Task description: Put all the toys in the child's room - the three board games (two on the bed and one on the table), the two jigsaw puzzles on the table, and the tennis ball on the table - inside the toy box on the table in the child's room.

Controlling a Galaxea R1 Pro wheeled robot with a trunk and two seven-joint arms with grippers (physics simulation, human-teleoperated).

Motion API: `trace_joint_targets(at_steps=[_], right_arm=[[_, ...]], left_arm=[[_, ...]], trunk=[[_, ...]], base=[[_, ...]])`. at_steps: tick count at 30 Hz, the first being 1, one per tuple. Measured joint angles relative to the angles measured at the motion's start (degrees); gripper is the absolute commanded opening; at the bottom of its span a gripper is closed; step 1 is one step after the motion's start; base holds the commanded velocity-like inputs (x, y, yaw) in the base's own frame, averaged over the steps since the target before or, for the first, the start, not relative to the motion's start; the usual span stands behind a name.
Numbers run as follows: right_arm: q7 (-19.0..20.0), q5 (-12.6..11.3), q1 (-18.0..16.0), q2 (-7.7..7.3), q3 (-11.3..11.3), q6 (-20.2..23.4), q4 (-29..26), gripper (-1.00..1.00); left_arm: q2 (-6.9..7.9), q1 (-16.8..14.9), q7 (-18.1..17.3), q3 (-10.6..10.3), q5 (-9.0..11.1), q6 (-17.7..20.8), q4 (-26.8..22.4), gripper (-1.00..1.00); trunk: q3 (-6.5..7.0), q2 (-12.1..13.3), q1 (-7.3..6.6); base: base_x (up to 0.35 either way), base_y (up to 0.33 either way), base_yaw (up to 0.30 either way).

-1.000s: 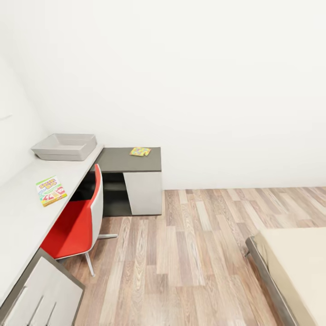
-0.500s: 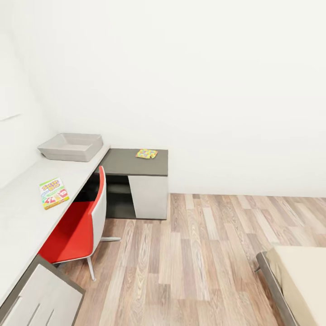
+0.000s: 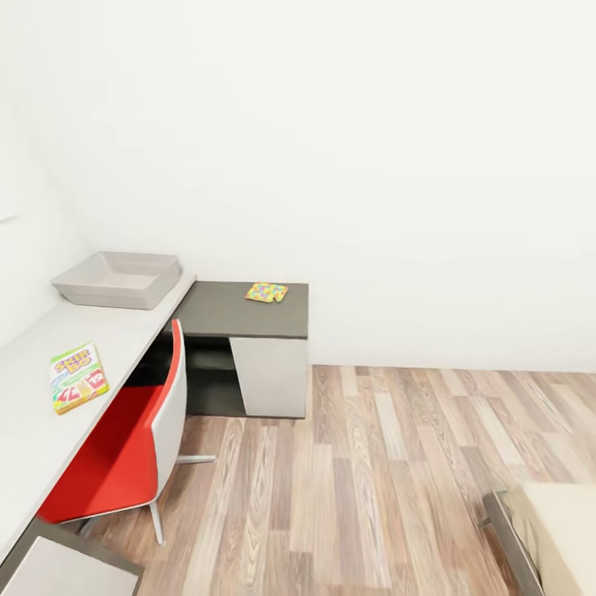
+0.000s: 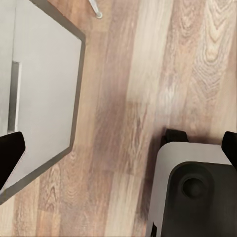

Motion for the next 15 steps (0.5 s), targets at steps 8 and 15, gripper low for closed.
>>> trace_joint_targets(at_steps=[8,15], right_arm=[[-0.05,-0.59,0.01,0.10,-0.15,-0.64,0.02,1.00],[-0.05,-0.57,0.02,0.14,-0.14,-0.43,0.01,1.00]], left_arm=[[0.00,0.00,-0.03,0.00,-0.07,0.01,0.00,1.00],[-0.04,-0.02,-0.04,-0.01,-0.08,0.00,0.02,1.00]], trunk=[[0.00,0.00,0.01],[0.12,0.00,0.01]], base=[[0.254,-0.058,0.000],[0.213,-0.116,-0.152]])
